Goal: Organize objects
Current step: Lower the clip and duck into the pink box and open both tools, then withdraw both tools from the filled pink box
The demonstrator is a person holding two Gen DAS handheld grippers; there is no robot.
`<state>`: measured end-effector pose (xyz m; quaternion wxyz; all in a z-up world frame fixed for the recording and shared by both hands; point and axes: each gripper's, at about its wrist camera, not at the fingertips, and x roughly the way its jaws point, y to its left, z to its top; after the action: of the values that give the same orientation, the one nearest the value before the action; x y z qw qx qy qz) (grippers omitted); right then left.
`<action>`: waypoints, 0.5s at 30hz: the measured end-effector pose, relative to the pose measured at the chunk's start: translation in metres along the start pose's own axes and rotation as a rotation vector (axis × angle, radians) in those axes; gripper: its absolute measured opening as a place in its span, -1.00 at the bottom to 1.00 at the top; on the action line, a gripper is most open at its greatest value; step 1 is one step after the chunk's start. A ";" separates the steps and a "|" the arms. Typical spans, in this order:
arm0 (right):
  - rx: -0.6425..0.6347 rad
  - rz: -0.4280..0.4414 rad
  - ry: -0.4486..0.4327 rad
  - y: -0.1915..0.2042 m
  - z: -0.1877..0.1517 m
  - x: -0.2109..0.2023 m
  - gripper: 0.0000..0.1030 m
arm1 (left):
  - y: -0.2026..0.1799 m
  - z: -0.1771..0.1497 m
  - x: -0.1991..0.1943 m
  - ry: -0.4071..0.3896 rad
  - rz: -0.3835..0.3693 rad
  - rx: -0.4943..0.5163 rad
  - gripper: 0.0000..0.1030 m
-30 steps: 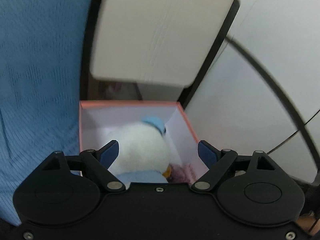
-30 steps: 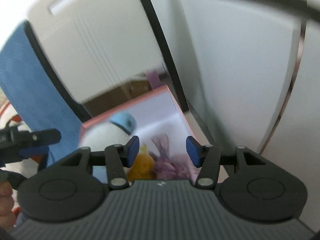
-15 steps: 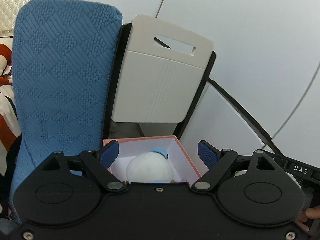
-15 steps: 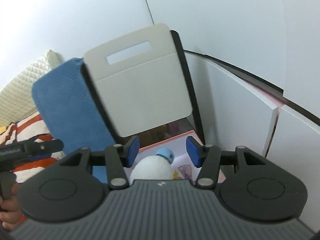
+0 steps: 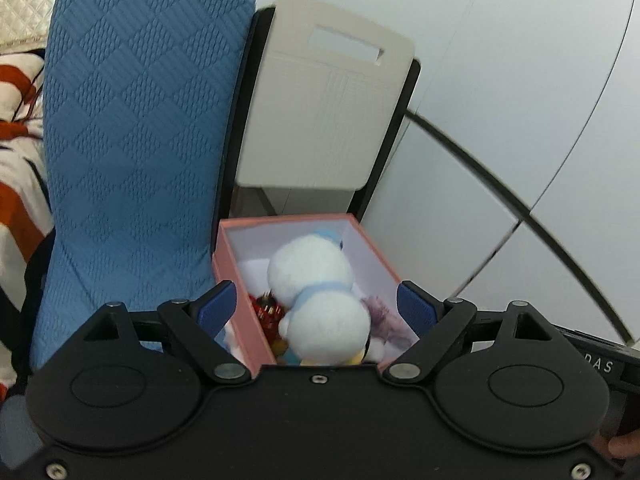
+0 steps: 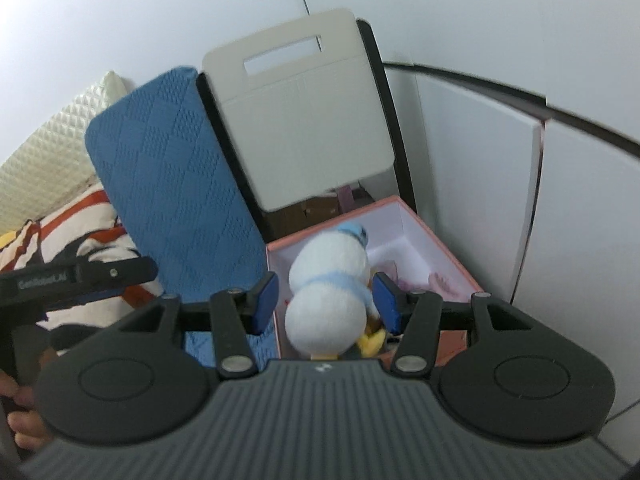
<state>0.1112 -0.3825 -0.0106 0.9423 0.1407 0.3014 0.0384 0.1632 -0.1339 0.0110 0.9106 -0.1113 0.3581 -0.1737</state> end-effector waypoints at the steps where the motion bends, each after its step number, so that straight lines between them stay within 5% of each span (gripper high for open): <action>1: -0.002 -0.007 0.006 0.001 -0.007 0.001 0.06 | 0.002 -0.005 0.000 0.004 -0.001 0.005 0.68; 15: 0.006 -0.039 0.076 0.000 -0.063 0.040 0.18 | 0.024 -0.051 0.017 -0.012 0.037 0.056 0.92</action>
<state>0.1073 -0.3609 -0.0813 0.9302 0.1363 0.3400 0.0244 0.1455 -0.1223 -0.0436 0.9187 -0.0799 0.3494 -0.1659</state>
